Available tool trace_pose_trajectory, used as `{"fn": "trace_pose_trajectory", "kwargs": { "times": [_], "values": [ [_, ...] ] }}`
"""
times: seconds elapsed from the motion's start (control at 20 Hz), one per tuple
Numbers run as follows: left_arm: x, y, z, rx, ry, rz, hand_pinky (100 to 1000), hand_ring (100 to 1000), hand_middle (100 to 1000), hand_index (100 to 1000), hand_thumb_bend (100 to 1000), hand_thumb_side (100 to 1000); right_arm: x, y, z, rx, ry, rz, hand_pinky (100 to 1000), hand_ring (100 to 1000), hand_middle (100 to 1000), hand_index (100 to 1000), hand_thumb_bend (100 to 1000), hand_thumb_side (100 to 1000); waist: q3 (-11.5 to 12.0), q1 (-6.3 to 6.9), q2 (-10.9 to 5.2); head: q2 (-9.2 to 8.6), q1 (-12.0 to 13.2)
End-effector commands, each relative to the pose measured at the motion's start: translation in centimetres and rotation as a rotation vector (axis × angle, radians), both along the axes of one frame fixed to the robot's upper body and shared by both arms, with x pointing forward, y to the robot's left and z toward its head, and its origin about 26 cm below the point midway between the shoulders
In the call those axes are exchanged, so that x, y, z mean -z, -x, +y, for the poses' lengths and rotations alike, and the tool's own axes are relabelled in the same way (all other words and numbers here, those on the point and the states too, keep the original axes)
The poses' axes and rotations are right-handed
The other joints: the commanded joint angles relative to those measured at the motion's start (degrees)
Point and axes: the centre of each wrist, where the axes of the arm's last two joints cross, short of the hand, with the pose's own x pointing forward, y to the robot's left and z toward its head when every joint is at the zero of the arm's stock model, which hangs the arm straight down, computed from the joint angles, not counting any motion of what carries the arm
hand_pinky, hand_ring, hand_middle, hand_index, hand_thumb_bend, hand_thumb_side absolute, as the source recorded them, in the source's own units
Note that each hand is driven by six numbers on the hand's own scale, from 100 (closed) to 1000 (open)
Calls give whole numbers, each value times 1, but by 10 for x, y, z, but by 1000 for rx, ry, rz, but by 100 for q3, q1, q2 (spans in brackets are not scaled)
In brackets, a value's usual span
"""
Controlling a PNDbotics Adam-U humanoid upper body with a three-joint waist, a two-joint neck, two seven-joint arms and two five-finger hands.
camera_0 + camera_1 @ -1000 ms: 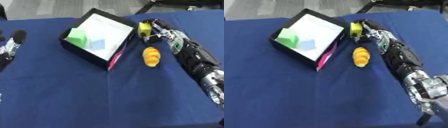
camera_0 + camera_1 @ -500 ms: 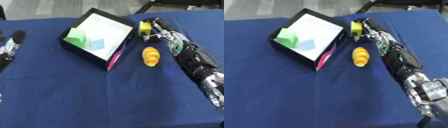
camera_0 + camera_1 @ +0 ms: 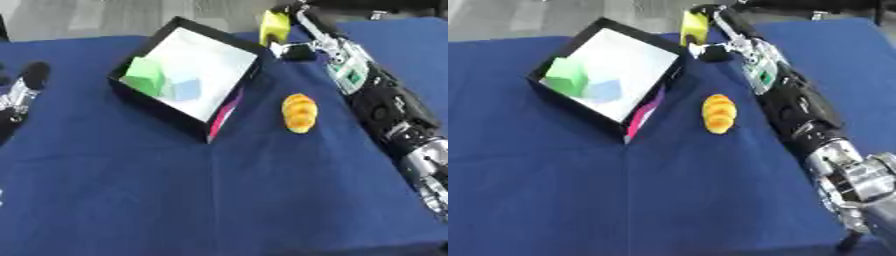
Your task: Pick up objects on the table and place them in the box.
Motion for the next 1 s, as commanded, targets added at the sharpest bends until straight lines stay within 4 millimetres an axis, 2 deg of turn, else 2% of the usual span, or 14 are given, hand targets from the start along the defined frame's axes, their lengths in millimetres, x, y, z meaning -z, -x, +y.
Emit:
{"fn": "trace_pose_trajectory", "kwargs": {
  "times": [0.05, 0.2, 0.3, 0.35, 0.4, 0.45, 0.55, 0.6, 0.65, 0.7, 0.9, 1.0],
  "values": [
    [-7, 1, 1, 5, -8, -24, 809, 593, 580, 847, 836, 637, -28, -1, 26, -111, 20, -19, 790, 761, 429, 831, 100, 268, 31, 2, -122, -11, -50],
    [-7, 1, 0, 11, -6, -25, 808, 594, 580, 847, 836, 637, -23, -3, 47, -170, 46, 31, 793, 770, 461, 837, 100, 251, 71, 12, -134, -11, -104],
    [-7, 1, -2, 17, -5, -27, 807, 594, 580, 847, 836, 637, -12, -5, 58, -192, 57, 75, 798, 785, 544, 848, 100, 242, 98, 16, -138, -11, -137],
    [-7, 1, -2, 20, -5, -27, 807, 594, 580, 847, 836, 637, -7, -6, 62, -201, 66, 92, 808, 802, 611, 871, 100, 234, 108, 17, -140, -11, -148],
    [-7, 1, -2, 21, -5, -27, 807, 595, 579, 847, 837, 637, -3, -6, 65, -207, 86, 103, 827, 836, 735, 907, 100, 222, 118, 16, -140, -11, -160],
    [-7, 1, -2, 21, -5, -27, 807, 594, 580, 847, 837, 637, 0, -7, 68, -210, 111, 107, 851, 869, 826, 934, 100, 291, 124, 16, -140, -11, -166],
    [-7, 1, -2, 22, -6, -25, 807, 595, 580, 847, 837, 637, 2, -7, 71, -211, 170, 94, 886, 913, 937, 957, 100, 579, 122, 14, -138, -11, -174],
    [-7, 1, -2, 23, -7, -25, 807, 595, 580, 847, 837, 638, 2, -6, 71, -212, 202, 80, 898, 928, 970, 965, 100, 646, 115, 12, -137, -11, -165],
    [-7, 2, -2, 22, -7, -25, 807, 595, 580, 847, 837, 638, 1, -6, 71, -213, 228, 68, 898, 928, 970, 965, 100, 646, 109, 11, -137, -11, -158],
    [-6, 1, -1, 19, -7, -22, 807, 595, 579, 847, 838, 637, 0, -5, 70, -215, 250, 56, 918, 953, 1000, 978, 100, 700, 93, 6, -140, -11, -149],
    [-3, 1, 1, 10, -9, -9, 807, 596, 580, 847, 838, 637, -8, -1, 64, -238, 301, 28, 935, 979, 1000, 991, 100, 676, 8, -1, -159, -11, -116],
    [-2, 2, 2, 5, -10, -5, 807, 596, 580, 847, 837, 638, -13, 2, 60, -253, 304, 14, 937, 981, 1000, 993, 100, 588, -42, -3, -171, -11, -100]
  ]
}}
